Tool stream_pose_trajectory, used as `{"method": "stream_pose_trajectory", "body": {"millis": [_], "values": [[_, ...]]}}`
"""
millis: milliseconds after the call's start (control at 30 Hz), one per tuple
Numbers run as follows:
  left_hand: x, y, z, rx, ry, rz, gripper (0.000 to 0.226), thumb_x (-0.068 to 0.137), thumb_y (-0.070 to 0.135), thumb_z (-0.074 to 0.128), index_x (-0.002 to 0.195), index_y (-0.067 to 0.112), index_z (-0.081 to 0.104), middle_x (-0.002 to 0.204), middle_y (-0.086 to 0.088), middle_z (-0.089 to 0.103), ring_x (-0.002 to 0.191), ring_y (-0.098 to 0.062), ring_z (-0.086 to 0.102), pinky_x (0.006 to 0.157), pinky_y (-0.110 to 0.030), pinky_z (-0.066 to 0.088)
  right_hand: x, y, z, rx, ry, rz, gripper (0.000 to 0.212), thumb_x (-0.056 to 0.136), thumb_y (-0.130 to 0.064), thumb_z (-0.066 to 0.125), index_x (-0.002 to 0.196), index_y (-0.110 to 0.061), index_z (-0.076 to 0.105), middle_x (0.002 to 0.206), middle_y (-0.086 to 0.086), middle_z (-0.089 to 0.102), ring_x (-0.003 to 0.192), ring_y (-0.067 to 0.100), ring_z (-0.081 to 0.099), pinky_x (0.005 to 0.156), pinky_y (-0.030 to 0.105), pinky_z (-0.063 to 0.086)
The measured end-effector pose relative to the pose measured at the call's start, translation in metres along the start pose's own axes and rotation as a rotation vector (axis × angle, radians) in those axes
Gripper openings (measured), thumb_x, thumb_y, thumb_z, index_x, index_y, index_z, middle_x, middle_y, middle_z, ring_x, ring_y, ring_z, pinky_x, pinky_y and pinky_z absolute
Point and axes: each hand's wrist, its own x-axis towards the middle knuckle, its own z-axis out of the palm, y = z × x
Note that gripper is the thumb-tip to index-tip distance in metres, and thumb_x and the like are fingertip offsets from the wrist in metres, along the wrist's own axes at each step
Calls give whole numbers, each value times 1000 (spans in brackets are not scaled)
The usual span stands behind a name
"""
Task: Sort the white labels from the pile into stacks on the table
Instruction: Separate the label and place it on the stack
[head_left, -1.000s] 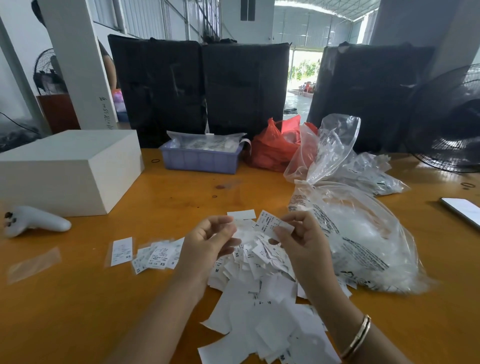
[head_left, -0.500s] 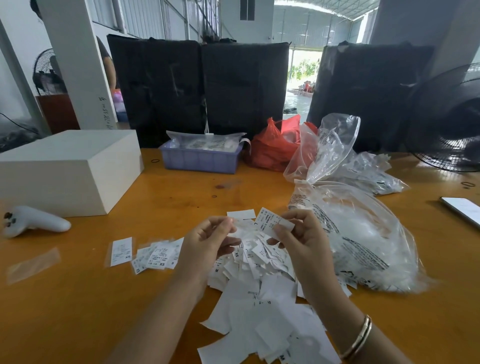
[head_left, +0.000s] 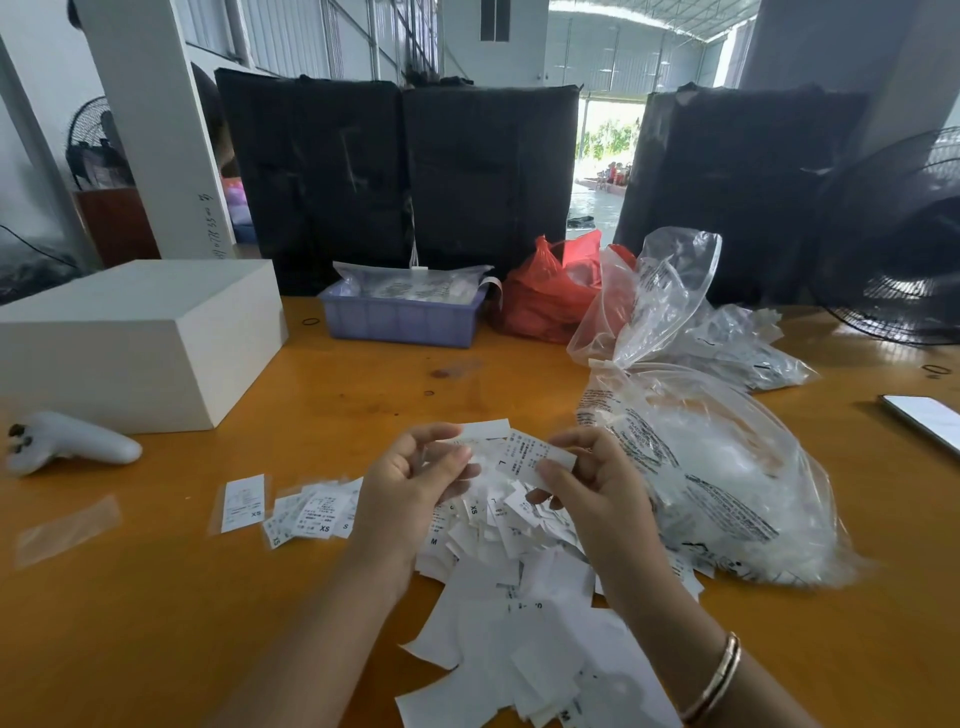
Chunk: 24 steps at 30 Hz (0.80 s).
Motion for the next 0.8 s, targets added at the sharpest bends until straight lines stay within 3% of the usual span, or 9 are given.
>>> {"method": "stream_pose_trajectory", "body": {"millis": [200, 367, 800], "values": [[-1, 0, 1, 40, 37, 66, 13, 87, 12, 67, 92, 24, 67, 79, 9, 73, 76, -14, 72, 62, -16, 55, -3, -3, 4, 138, 8, 63, 16, 89, -3, 62, 97, -16, 57, 71, 1, 71, 61, 16, 69, 55, 18, 52], [-2, 1, 1, 43, 31, 81, 13, 87, 13, 67, 92, 25, 67, 79, 10, 72, 76, -13, 72, 62, -16, 54, -3, -3, 4, 227, 41, 96, 19, 89, -4, 61, 102, -17, 57, 69, 1, 69, 62, 18, 69, 56, 18, 52], [-2, 0, 2, 84, 10, 67, 15, 86, 9, 66, 95, 21, 66, 87, 12, 73, 78, -9, 72, 62, -15, 54, -8, -4, 8, 143, -157, 149, 20, 88, -6, 63, 103, -18, 59, 73, 3, 72, 64, 17, 69, 56, 17, 50]]}}
